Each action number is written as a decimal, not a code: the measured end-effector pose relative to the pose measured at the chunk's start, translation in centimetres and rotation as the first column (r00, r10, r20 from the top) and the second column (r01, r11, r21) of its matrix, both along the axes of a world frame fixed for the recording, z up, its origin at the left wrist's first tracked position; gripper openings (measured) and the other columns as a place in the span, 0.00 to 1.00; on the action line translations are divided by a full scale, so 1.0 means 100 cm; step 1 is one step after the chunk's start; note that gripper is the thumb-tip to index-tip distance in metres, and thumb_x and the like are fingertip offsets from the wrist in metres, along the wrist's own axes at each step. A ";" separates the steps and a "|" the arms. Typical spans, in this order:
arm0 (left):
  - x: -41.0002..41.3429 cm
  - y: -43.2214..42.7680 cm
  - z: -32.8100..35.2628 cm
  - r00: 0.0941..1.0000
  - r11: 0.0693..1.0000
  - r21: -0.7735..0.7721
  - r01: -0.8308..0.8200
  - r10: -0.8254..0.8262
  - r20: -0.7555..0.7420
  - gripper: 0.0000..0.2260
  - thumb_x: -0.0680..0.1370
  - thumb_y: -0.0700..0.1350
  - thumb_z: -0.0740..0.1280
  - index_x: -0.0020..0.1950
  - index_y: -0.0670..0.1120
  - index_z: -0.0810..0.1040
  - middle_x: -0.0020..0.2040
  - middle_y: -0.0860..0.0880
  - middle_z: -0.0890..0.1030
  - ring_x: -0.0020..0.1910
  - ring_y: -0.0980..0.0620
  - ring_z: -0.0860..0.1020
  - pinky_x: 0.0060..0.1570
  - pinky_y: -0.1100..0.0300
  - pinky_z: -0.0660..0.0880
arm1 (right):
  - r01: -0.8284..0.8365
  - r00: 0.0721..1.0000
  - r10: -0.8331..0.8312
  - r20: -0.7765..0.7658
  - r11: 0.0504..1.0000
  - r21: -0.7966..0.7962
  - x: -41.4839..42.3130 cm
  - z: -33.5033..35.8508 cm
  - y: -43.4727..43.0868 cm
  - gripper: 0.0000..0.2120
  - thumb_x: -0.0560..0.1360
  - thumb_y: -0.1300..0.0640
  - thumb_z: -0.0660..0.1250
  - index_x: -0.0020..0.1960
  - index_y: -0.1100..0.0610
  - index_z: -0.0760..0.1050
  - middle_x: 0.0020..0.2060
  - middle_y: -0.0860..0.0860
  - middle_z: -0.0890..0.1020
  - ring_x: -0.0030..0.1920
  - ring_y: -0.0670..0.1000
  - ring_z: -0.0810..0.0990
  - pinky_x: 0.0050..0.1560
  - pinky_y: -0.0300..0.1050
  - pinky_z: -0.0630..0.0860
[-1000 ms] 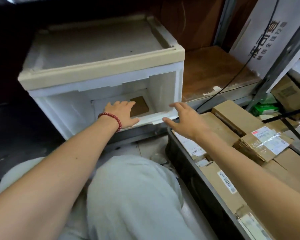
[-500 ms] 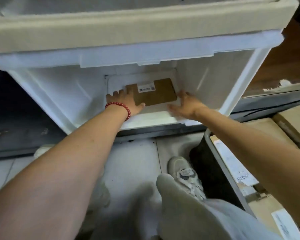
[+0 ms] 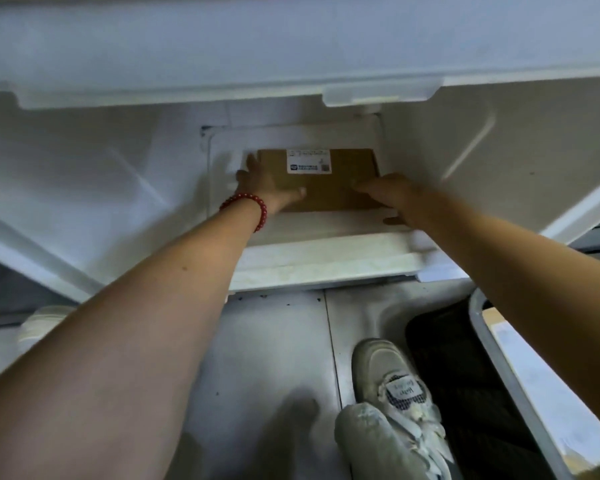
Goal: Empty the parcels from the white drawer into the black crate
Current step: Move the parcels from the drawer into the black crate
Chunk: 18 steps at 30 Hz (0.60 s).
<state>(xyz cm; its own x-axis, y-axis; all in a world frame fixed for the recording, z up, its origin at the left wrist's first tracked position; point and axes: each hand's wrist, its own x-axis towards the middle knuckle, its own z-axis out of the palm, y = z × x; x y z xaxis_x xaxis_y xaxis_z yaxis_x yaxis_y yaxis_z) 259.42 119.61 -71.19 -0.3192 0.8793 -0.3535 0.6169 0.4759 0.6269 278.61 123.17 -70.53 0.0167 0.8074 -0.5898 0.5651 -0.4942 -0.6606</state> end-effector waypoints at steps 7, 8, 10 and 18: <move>0.009 -0.024 0.043 1.000 0.994 0.105 -0.028 0.029 -0.002 0.39 0.72 0.60 0.70 0.75 0.43 0.60 0.73 0.40 0.60 0.70 0.46 0.65 0.62 0.60 0.65 | 0.214 0.950 -0.188 -0.249 0.973 0.082 0.019 0.036 -0.028 0.19 0.78 0.54 0.66 0.66 0.57 0.68 0.57 0.52 0.75 0.60 0.53 0.75 0.57 0.48 0.76; 0.012 -0.032 0.048 0.999 0.993 0.114 -0.043 0.041 0.024 0.40 0.72 0.61 0.71 0.75 0.42 0.60 0.73 0.41 0.61 0.69 0.45 0.66 0.61 0.61 0.66 | 0.218 0.938 -0.178 -0.297 0.970 0.107 0.022 0.044 -0.037 0.17 0.78 0.57 0.66 0.66 0.57 0.67 0.57 0.52 0.75 0.59 0.53 0.75 0.55 0.47 0.77; 0.016 -0.053 0.060 0.995 0.991 0.108 -0.076 0.069 0.068 0.43 0.71 0.62 0.71 0.76 0.42 0.56 0.75 0.42 0.59 0.69 0.44 0.67 0.63 0.59 0.66 | 0.212 0.922 -0.150 -0.357 0.967 0.142 0.027 0.058 -0.057 0.17 0.78 0.61 0.65 0.66 0.60 0.68 0.58 0.55 0.76 0.56 0.54 0.77 0.46 0.44 0.79; 0.022 -0.154 0.119 0.995 0.972 0.231 -0.053 0.032 0.094 0.40 0.72 0.58 0.72 0.76 0.43 0.58 0.73 0.45 0.66 0.70 0.46 0.67 0.65 0.57 0.66 | 0.235 0.885 -0.156 -0.438 0.963 0.133 0.048 0.109 -0.158 0.22 0.78 0.60 0.67 0.68 0.64 0.66 0.58 0.59 0.76 0.47 0.51 0.80 0.37 0.39 0.80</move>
<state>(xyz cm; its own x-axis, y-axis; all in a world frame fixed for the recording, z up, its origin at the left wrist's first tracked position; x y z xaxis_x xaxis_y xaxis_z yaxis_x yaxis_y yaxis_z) 261.64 104.16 -59.26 -0.3349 0.9269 -0.1696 0.5359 0.3354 0.7748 283.44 107.33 -59.64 -0.0323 0.9050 -0.4242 0.1188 -0.4180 -0.9007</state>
